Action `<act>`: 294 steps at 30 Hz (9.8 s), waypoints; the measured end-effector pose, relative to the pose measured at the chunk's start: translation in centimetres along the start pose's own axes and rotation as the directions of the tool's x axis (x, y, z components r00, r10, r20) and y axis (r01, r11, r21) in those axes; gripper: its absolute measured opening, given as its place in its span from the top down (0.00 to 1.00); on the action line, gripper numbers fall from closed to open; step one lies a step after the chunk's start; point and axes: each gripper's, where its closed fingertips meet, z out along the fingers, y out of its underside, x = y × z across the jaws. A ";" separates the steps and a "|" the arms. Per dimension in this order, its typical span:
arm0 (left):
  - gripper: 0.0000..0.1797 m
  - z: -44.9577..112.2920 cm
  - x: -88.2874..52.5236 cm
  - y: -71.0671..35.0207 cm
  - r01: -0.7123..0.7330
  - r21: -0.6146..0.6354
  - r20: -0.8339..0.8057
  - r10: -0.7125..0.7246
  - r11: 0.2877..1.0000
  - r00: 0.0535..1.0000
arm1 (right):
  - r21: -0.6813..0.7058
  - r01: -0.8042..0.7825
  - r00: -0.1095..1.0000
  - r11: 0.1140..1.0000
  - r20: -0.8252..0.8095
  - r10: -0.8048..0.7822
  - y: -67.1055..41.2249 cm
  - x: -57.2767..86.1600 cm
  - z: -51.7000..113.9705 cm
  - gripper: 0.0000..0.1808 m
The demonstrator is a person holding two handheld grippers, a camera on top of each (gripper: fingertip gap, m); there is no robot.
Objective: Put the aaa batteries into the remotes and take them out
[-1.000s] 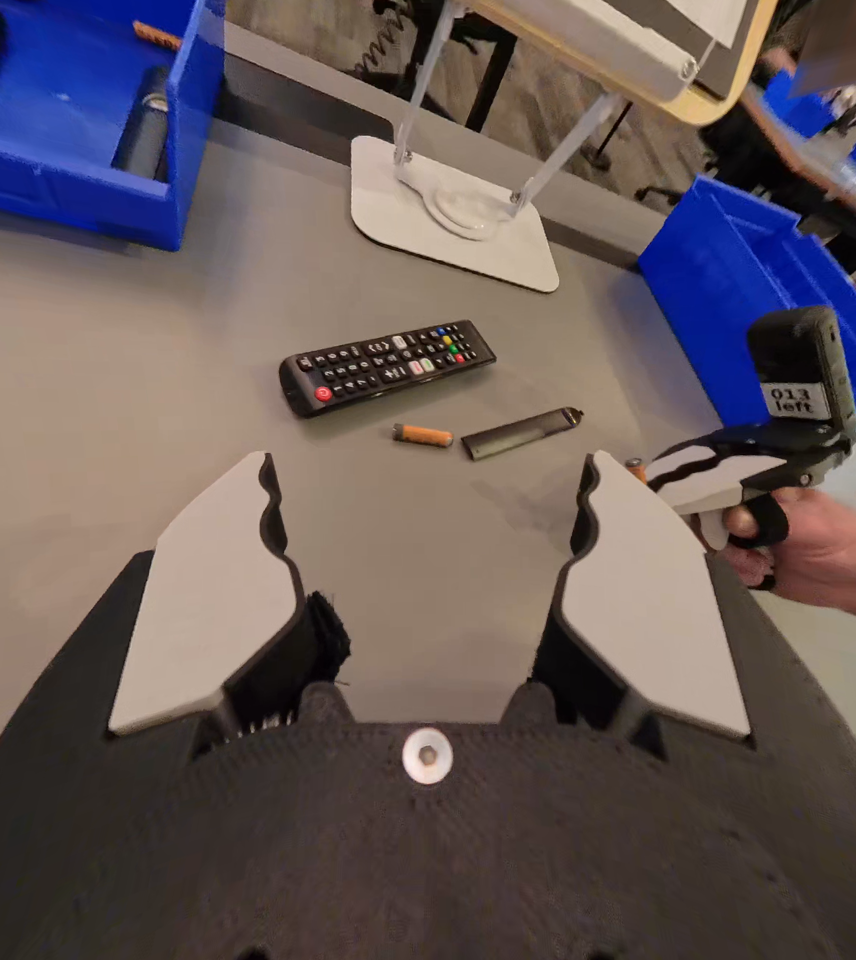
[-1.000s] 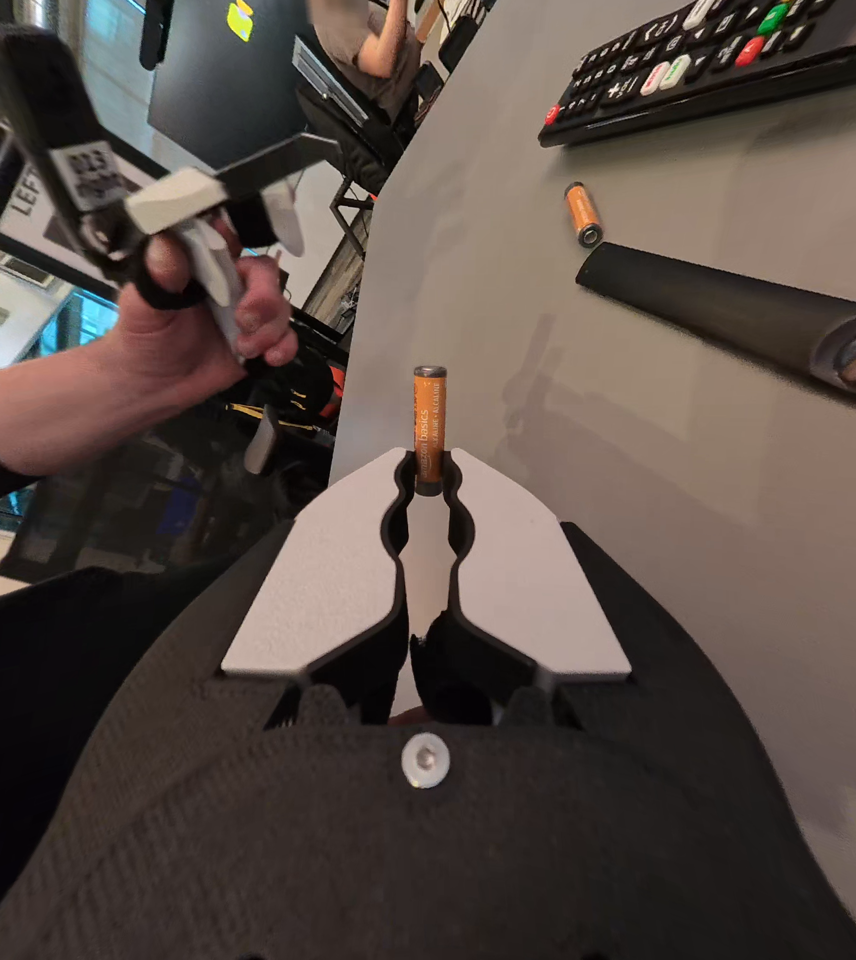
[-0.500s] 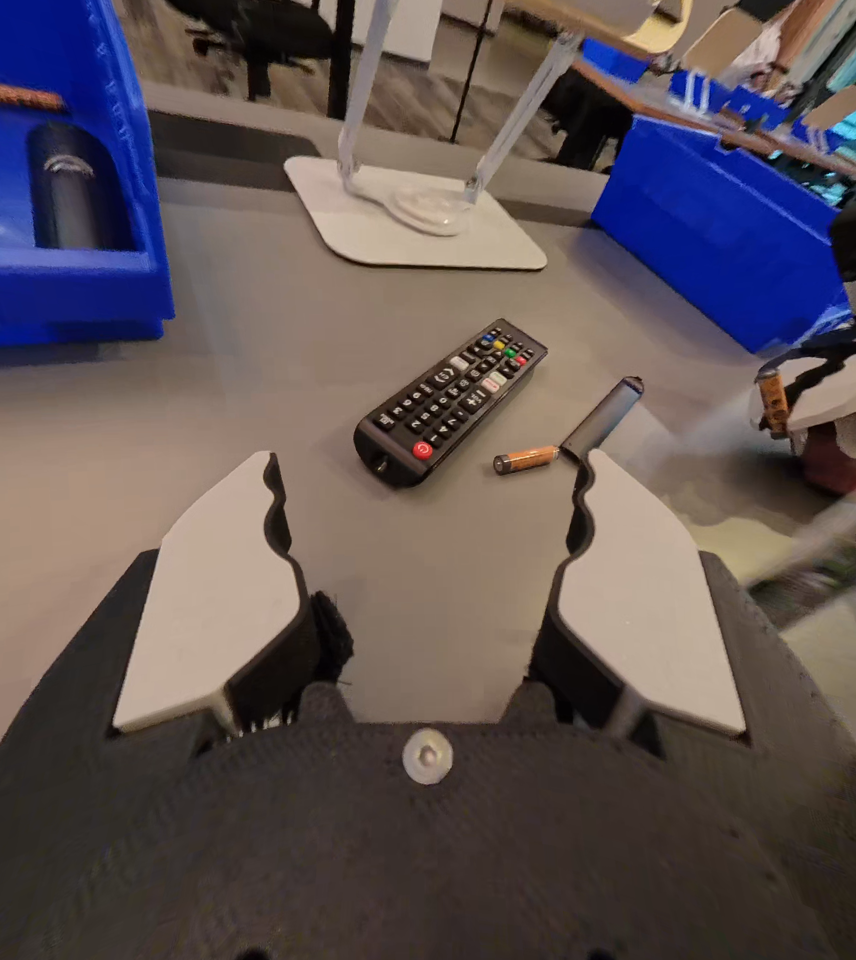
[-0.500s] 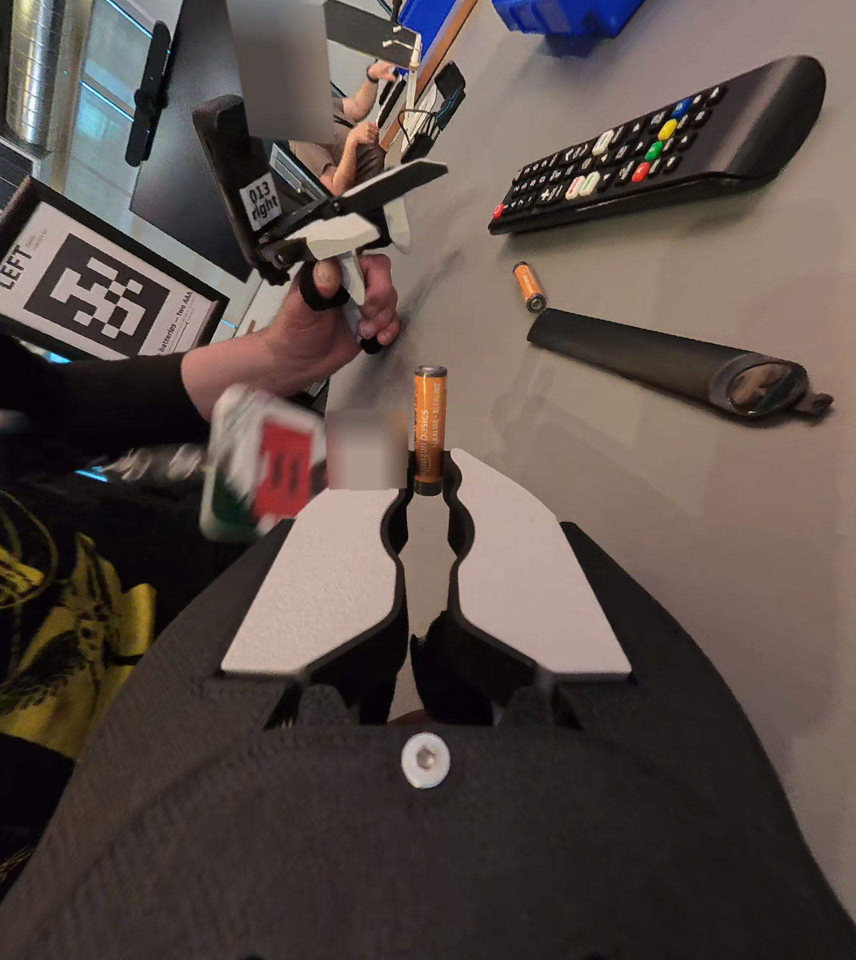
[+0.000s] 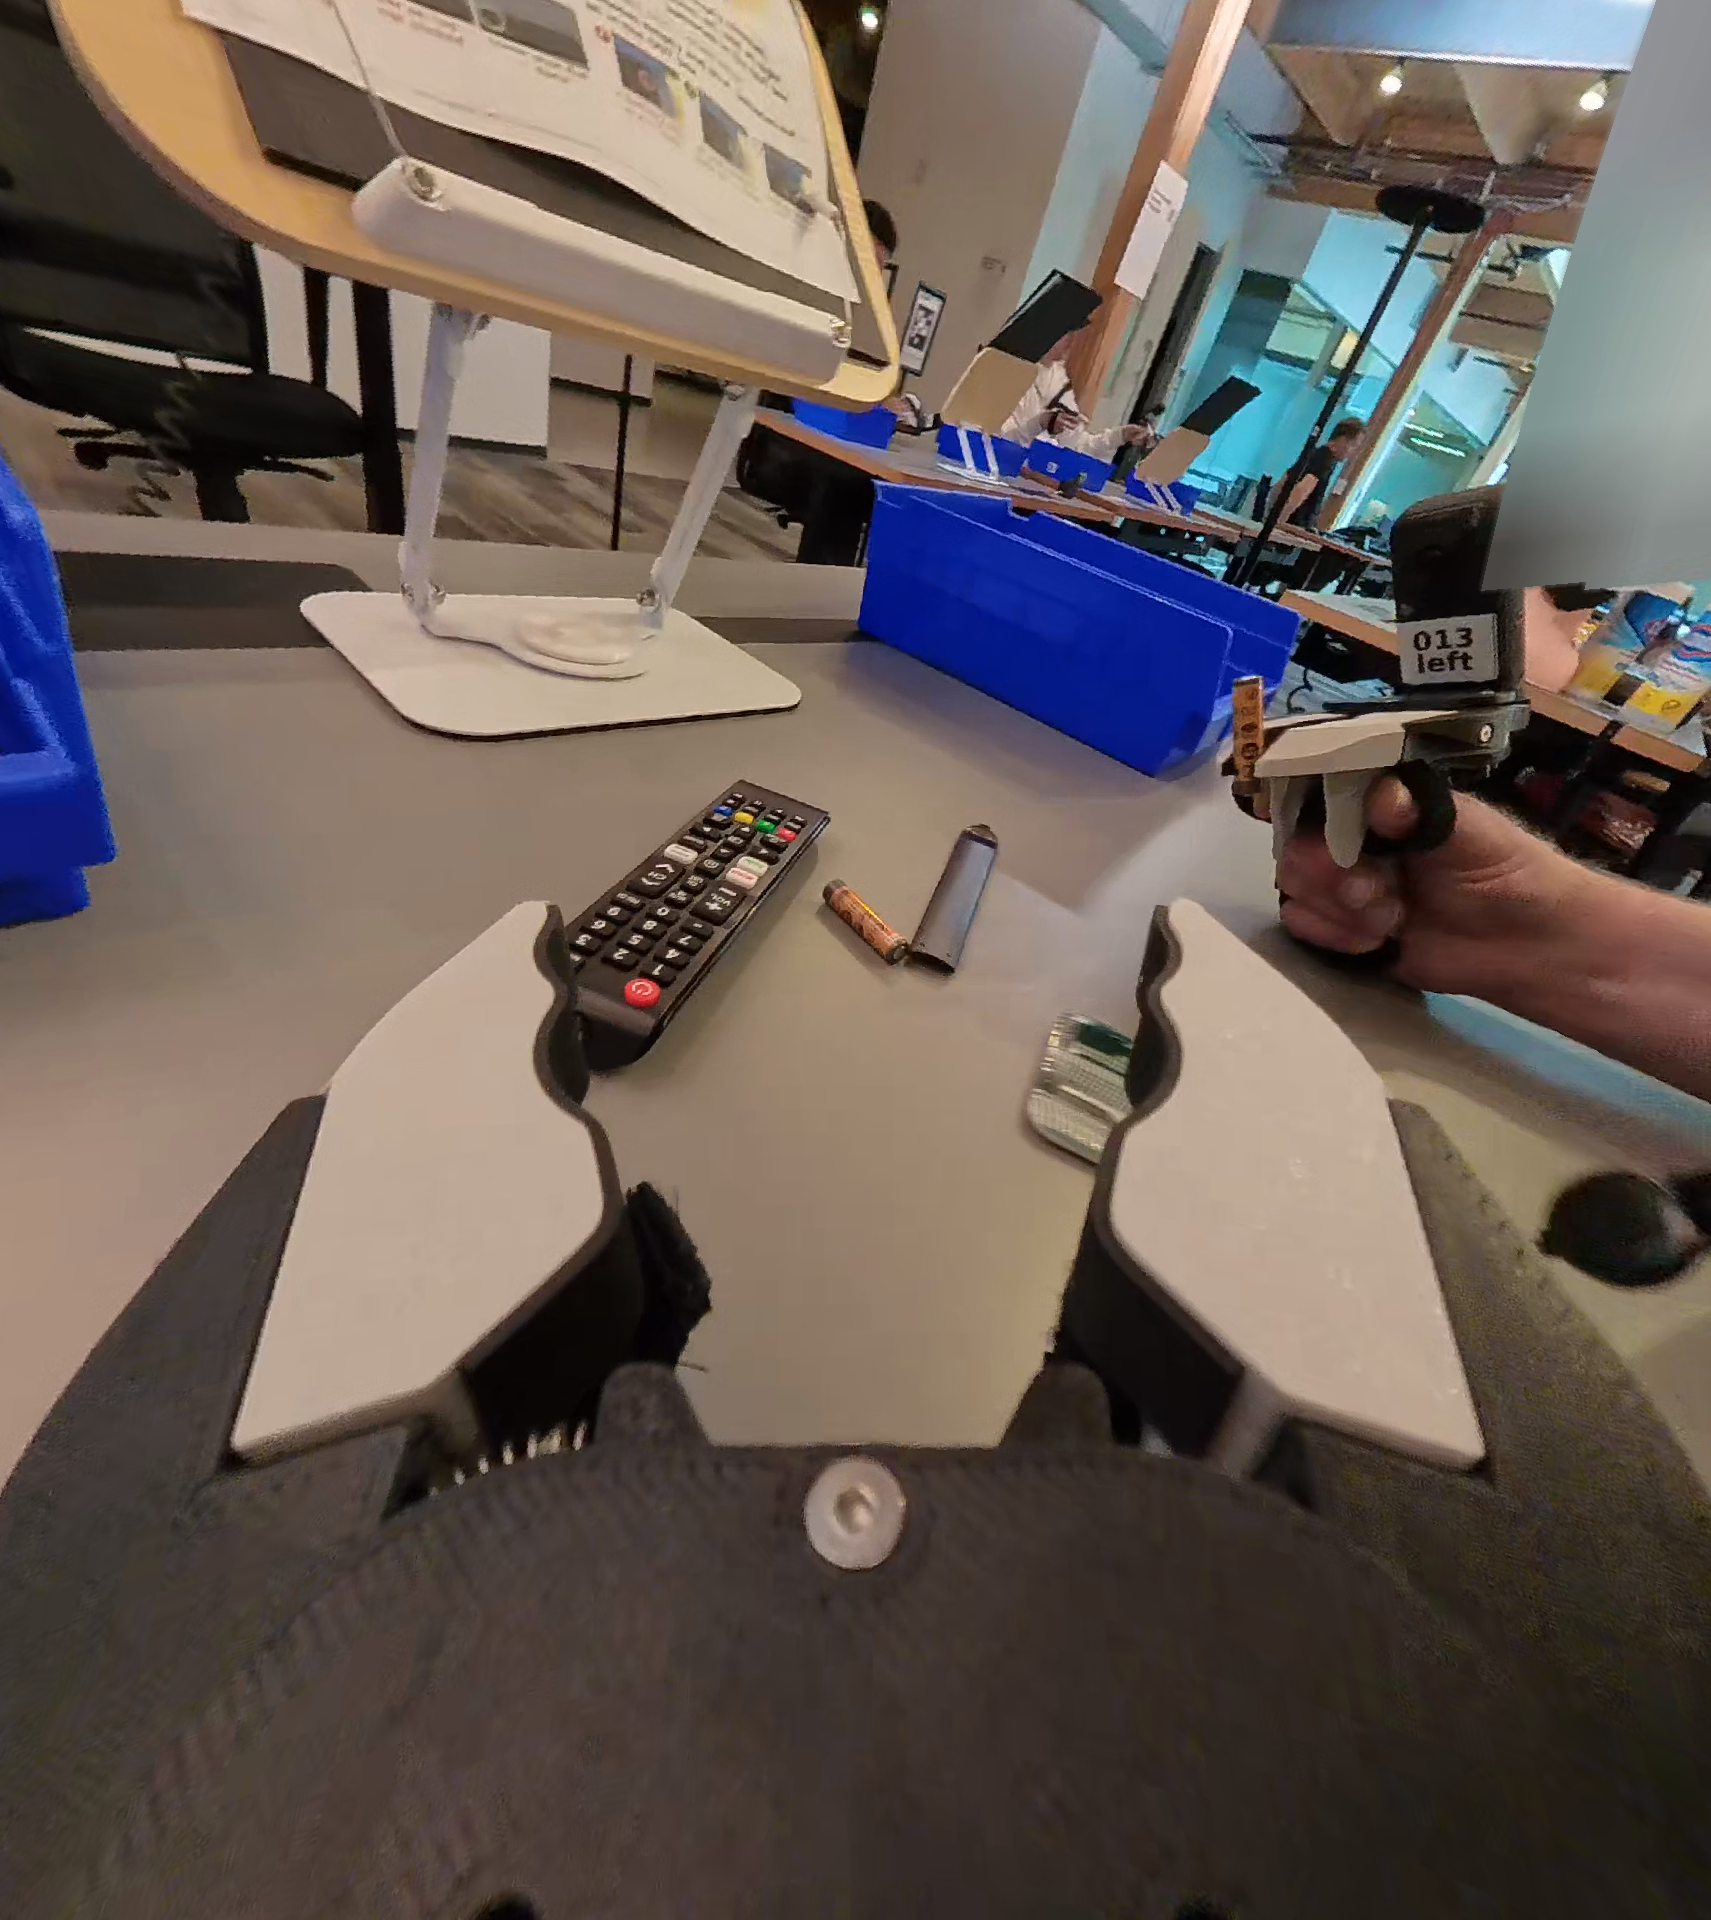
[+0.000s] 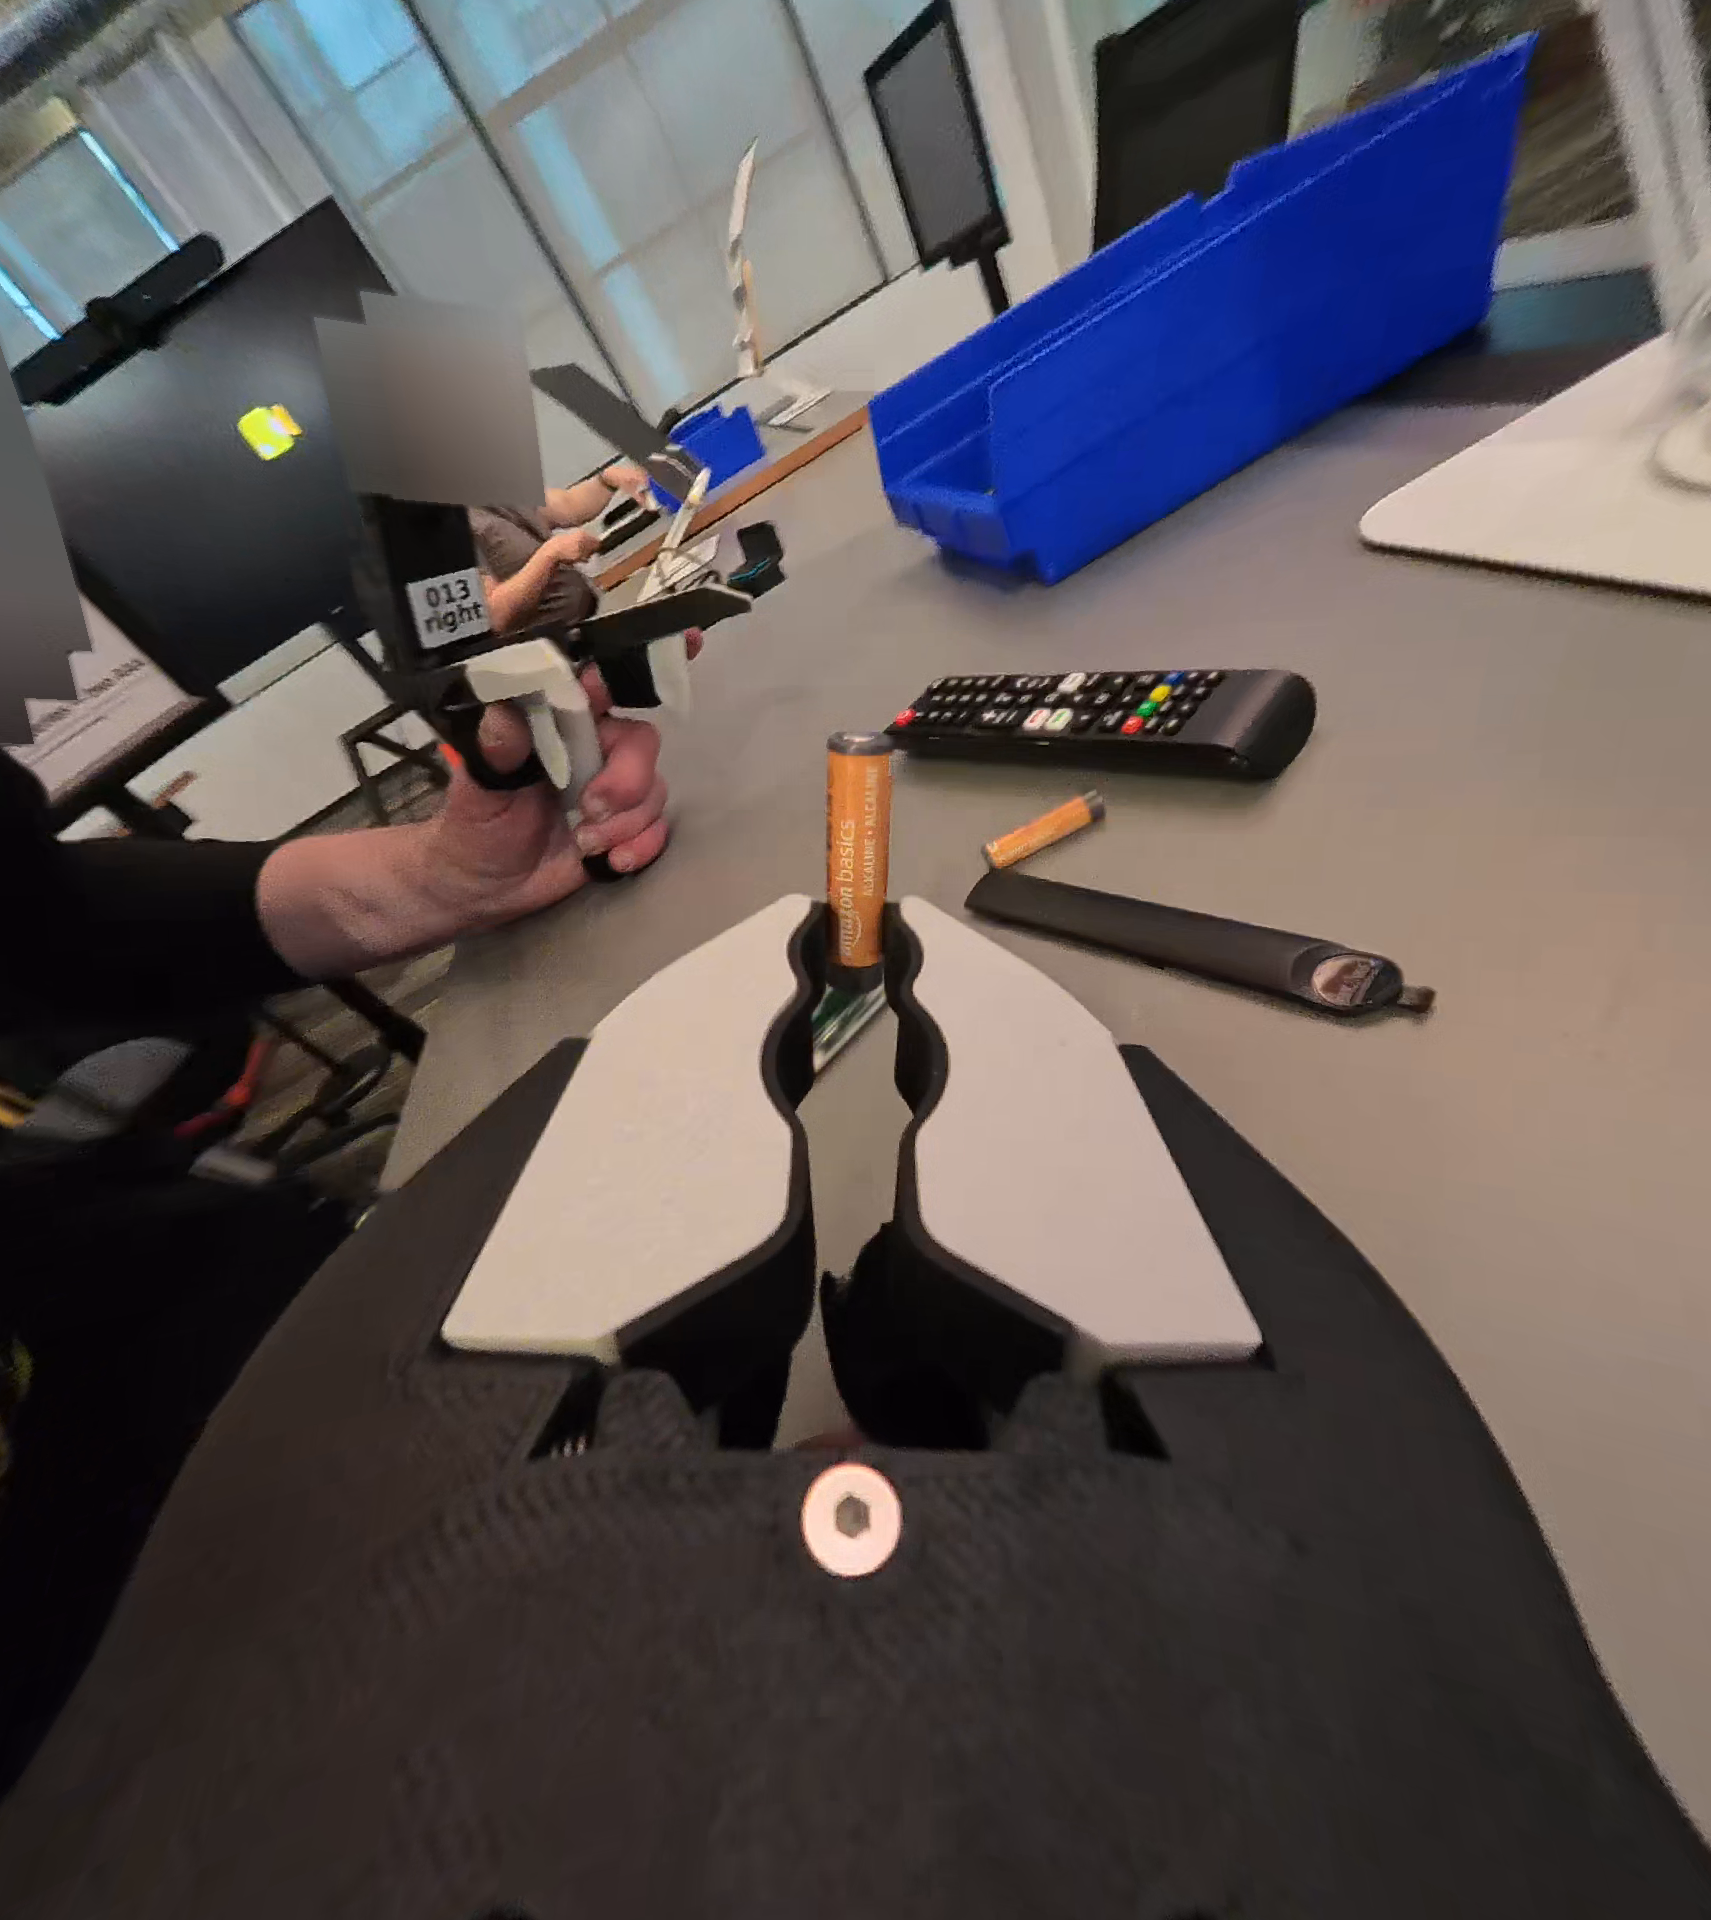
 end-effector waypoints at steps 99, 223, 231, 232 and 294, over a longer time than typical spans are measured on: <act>0.38 -0.5 3.8 0.5 -0.007 0.009 -0.140 0.008 1.000 0.990 | 0.065 0.220 0.835 0.973 -0.528 -0.154 0.4 0.2 -3.8 0.95; 0.74 4.6 2.8 4.8 -0.280 -0.705 -0.576 -0.295 0.652 0.762 | -0.732 0.681 0.383 -0.022 0.382 -0.841 1.5 3.1 12.5 0.72; 0.51 6.0 -1.0 6.7 -0.605 -0.611 -0.551 0.275 0.511 0.788 | -0.812 0.580 0.617 0.066 0.385 -0.687 2.2 3.3 10.7 0.73; 0.51 6.2 -1.2 6.9 -0.633 -0.603 -0.543 0.332 0.485 0.772 | -0.823 0.564 0.644 0.065 0.390 -0.658 2.4 3.1 10.5 0.72; 0.64 4.9 5.5 -6.5 0.012 0.246 -0.688 0.166 0.969 0.707 | -0.607 0.536 0.844 0.587 0.380 -0.377 1.0 -2.4 12.8 0.72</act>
